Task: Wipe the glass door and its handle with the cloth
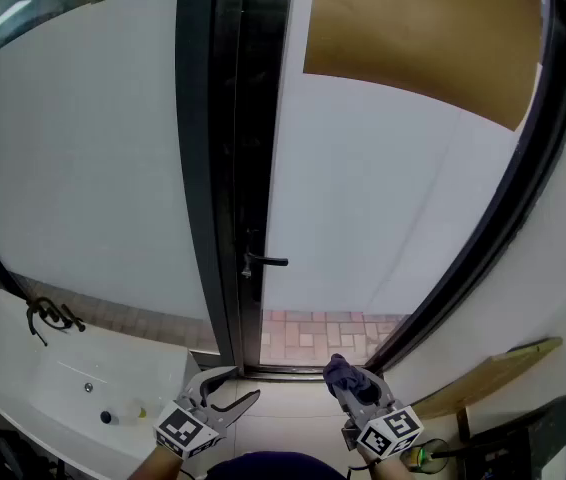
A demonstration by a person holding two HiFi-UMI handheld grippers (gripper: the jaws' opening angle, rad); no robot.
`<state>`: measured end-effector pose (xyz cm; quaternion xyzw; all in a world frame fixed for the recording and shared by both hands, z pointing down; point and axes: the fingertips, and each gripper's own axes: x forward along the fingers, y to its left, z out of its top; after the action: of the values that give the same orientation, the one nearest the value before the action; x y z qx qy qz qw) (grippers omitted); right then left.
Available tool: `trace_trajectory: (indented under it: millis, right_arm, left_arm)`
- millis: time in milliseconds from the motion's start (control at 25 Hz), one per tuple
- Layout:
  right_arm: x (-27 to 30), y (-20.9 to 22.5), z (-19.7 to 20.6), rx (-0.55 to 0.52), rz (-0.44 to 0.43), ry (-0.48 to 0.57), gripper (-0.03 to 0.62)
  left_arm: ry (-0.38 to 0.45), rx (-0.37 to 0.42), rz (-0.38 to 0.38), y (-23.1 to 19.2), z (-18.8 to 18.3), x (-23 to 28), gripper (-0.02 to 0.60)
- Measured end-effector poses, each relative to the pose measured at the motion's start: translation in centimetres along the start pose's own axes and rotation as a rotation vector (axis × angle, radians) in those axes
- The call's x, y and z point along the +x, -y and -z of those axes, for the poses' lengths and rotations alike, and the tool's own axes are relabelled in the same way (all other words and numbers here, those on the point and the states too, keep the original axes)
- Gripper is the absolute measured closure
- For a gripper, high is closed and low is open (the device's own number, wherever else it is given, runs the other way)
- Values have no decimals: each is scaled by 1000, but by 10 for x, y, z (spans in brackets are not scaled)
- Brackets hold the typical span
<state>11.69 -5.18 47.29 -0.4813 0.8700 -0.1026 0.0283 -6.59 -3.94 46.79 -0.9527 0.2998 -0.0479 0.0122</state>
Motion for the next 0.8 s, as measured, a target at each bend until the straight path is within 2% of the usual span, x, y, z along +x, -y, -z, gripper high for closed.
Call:
trace_trajectory:
  millis: [320,560,800]
  right_arm:
    - [33,-23,-10,-10,-13,38,448]
    - [59,-20,-24,-4,2,55,447]
    - [97,-17,-48,-135,-28,57,445]
  left_arm:
    - [19,0,39,-12,-2,-9,365]
    - [24,2,56,-22,1,-13,365]
    - [28,-9,58,-30,0,-9,365]
